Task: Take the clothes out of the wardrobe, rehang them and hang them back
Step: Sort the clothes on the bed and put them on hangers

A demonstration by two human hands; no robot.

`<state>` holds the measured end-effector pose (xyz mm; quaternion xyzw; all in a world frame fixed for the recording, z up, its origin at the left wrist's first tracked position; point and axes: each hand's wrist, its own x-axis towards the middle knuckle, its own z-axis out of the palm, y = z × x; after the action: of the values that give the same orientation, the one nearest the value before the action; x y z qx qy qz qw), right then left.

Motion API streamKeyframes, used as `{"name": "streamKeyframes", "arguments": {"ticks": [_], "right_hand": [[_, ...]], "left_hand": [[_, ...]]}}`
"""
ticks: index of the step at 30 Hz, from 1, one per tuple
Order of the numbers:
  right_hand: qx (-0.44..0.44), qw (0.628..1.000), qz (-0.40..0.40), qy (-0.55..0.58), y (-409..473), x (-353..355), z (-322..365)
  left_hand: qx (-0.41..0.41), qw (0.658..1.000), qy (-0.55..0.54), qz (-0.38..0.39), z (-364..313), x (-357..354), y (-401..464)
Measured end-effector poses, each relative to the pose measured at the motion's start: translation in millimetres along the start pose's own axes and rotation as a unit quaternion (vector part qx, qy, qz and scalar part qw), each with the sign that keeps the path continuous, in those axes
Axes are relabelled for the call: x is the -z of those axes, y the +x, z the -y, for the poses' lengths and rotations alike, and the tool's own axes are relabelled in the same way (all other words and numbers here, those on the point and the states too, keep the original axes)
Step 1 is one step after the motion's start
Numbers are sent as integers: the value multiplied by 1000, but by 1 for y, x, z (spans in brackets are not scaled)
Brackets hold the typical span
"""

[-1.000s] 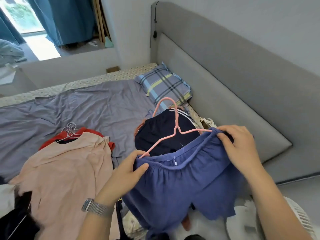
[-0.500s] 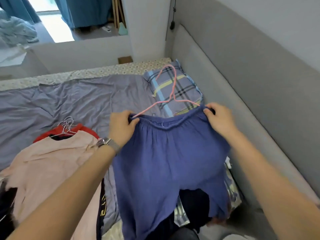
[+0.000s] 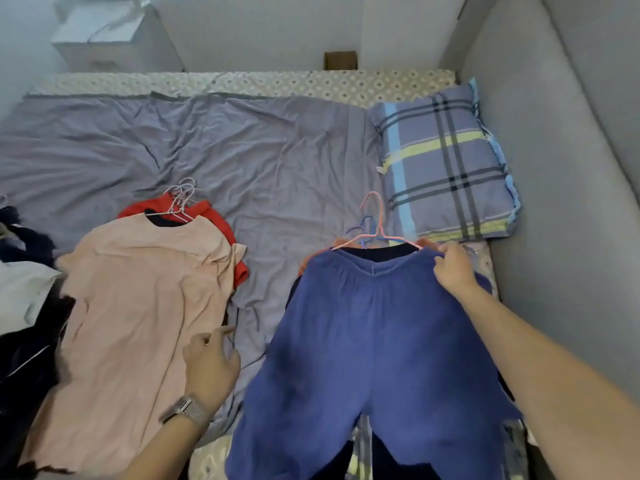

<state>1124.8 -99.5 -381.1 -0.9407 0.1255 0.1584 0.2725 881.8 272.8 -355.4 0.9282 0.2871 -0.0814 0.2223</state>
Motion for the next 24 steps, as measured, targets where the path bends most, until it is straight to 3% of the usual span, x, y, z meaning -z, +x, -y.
{"name": "streamKeyframes", "arguments": {"ticks": [4, 6, 11, 20, 24], "right_hand": [[6, 991, 67, -114, 14, -27, 28], [23, 987, 114, -114, -2, -47, 57], [146, 951, 228, -152, -48, -120, 143], [184, 914, 293, -213, -75, -276, 295], [183, 909, 309, -213, -66, -370, 325]], "left_hand": [[75, 997, 29, 5, 43, -3, -2], [99, 995, 9, -3, 50, -5, 0], [153, 983, -98, -13, 66, 2, 22], [126, 959, -245, 69, 198, 39, 124], [119, 954, -272, 41, 260, 42, 167]]}}
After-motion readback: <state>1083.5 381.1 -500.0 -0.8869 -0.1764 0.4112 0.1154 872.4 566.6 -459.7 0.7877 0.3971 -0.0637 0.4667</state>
